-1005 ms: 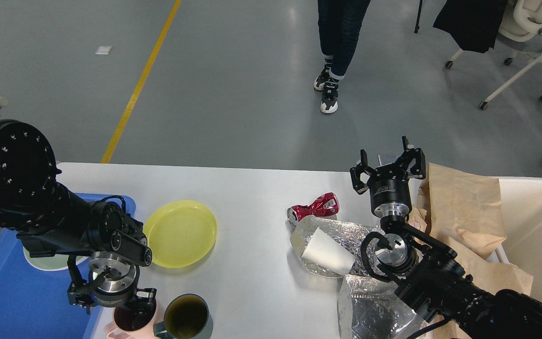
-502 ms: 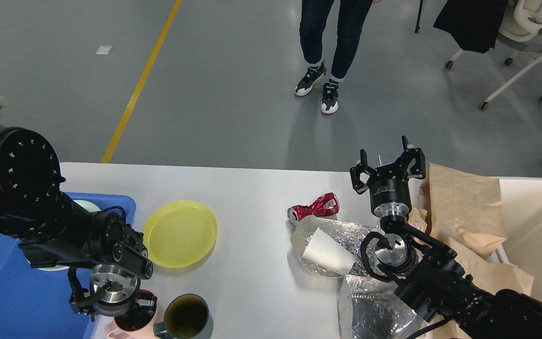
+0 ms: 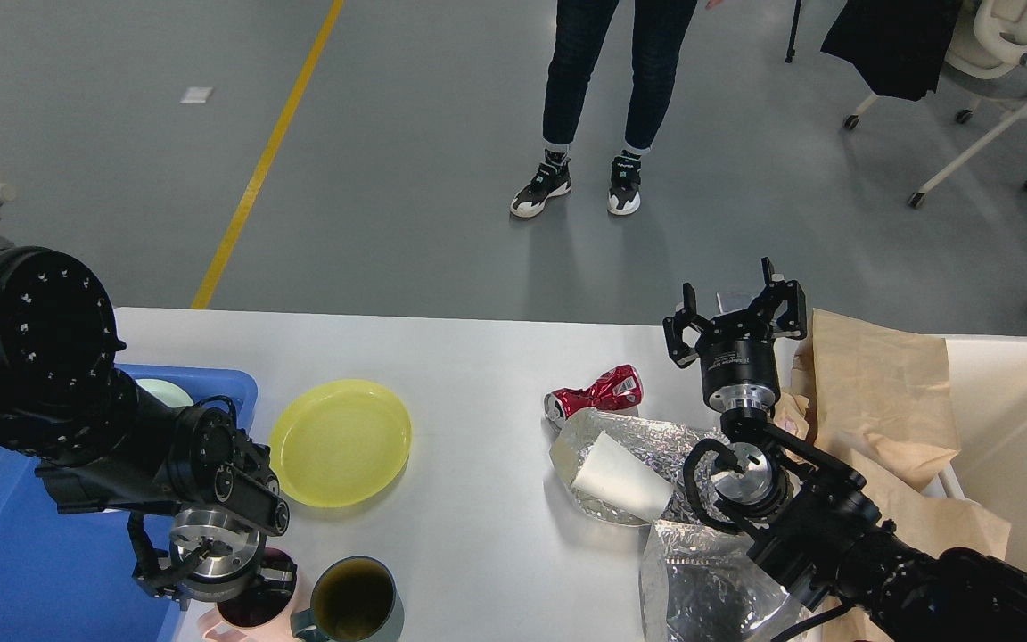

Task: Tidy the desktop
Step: 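Grasp the pink cup with the left gripper, then lift the pink cup and move it toward the tray corner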

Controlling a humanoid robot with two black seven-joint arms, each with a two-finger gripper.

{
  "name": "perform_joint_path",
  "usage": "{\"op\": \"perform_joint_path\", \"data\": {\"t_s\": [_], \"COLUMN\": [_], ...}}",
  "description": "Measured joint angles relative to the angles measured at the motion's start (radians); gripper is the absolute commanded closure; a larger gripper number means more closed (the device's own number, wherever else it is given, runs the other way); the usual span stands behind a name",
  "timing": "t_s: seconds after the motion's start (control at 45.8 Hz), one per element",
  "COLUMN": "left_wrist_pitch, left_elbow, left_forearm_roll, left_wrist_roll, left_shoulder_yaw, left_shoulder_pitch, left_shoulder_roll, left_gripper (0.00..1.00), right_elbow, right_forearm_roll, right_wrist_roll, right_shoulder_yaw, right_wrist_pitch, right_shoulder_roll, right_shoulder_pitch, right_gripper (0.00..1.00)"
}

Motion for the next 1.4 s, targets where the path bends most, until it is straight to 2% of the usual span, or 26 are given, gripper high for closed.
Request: {"op": "perform_joint_path", "data": {"t_s": [0.087,0.568,0.765,0.896,1.136,1.311,1.398], "left_wrist_pitch": [-0.002,-0.017,-0.073,-0.170,-0.419,-0.619,-0.690], "left_elbow": [0.000,-0.020,-0.052,-0.059,-0.080,-0.112,-0.116], "left_forearm_roll": [0.010,0.087,0.089,0.092,0.102,0.186,0.241], "left_wrist_roll": [0.000,0.003,0.003,0.003,0.003,0.003,0.002], "left_shoulder_yaw": [0.000,0.002,-0.001,-0.002,-0.004,0.014,0.027], "left_shoulder_pitch": [0.000,-0.010,-0.076,-0.155,-0.306,-0.436,-0.484], "left_shoulder_roll": [0.000,0.008,0.025,0.059,0.140,0.250,0.318], "left_gripper": [1.00,1.00,1.00,1.00,1.00,1.00,1.00], "right_elbow": [0.000,0.000,0.000,0.000,0.002,0.002,0.002], "right_forearm_roll": [0.000,0.000,0.000,0.000,0.000,0.000,0.000], "right_wrist_roll": [0.000,0.000,0.000,0.000,0.000,0.000,0.000], "right_shoulder_yaw": [0.000,0.000,0.000,0.000,0.000,0.000,0.000], "right_wrist_pitch": [0.000,0.000,0.000,0.000,0.000,0.000,0.000], "right_shoulder_roll": [0.000,0.000,0.000,0.000,0.000,0.000,0.000], "right_shoulder_pitch": [0.000,0.000,0.000,0.000,0.000,0.000,0.000], "right_gripper": [0.00,0.00,0.00,0.00,0.00,0.00,0.00]}}
